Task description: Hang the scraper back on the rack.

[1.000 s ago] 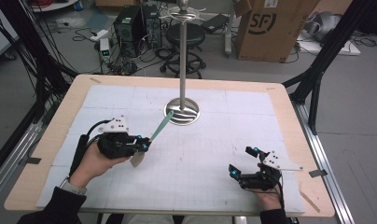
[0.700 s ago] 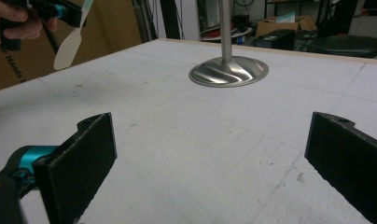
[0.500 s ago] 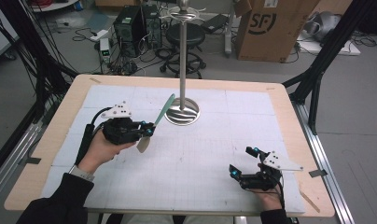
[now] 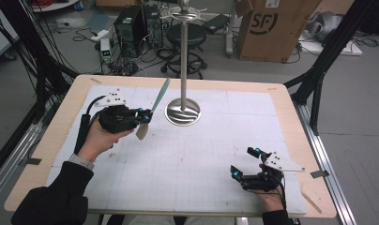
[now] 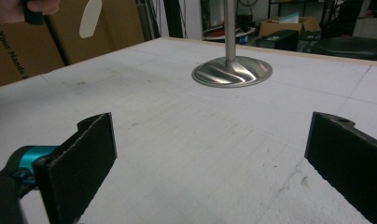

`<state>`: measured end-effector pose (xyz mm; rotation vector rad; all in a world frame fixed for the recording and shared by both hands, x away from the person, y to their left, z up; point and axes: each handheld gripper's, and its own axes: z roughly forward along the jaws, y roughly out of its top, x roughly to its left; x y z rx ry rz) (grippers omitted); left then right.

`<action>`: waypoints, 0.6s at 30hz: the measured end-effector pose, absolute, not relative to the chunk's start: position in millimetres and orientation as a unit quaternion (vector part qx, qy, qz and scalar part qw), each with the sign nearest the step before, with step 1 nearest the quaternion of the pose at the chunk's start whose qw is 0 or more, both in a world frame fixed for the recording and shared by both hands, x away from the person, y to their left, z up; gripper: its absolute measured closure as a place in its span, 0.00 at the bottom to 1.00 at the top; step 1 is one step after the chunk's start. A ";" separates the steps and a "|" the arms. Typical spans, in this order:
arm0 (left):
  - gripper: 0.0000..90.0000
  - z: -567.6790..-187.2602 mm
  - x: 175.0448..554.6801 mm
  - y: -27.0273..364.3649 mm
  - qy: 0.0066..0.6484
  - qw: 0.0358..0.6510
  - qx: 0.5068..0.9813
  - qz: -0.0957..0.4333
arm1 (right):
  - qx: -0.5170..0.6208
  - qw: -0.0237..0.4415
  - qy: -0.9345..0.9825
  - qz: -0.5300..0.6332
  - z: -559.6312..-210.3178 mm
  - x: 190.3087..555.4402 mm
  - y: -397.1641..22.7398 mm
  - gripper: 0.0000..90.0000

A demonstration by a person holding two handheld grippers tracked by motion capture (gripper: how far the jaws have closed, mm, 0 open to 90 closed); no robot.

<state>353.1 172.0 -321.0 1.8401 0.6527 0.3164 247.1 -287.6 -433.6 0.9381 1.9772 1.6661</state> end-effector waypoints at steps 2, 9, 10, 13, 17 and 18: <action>0.89 -316.5 354.9 171.7 0.275 0.547 0.778 0.142 | 0.336 0.192 0.705 0.594 -433.8 247.0 -287.3 0.01; 0.89 -299.1 362.9 171.5 0.270 0.541 0.781 0.155 | 0.336 0.193 0.705 0.595 -433.6 246.6 -287.3 0.01; 0.89 -296.5 364.0 171.3 0.270 0.542 0.780 0.157 | 0.337 0.191 0.704 0.595 -433.5 246.3 -287.4 0.01; 0.89 -290.4 365.4 171.4 0.268 0.547 0.776 0.161 | 0.337 0.194 0.702 0.596 -433.2 246.1 -288.0 0.01; 0.89 -283.4 368.7 172.2 0.268 0.553 0.772 0.162 | 0.335 0.194 0.702 0.597 -433.3 246.8 -287.7 0.01; 0.89 -281.5 369.8 172.1 0.268 0.555 0.771 0.161 | 0.335 0.192 0.703 0.597 -433.1 246.5 -287.4 0.01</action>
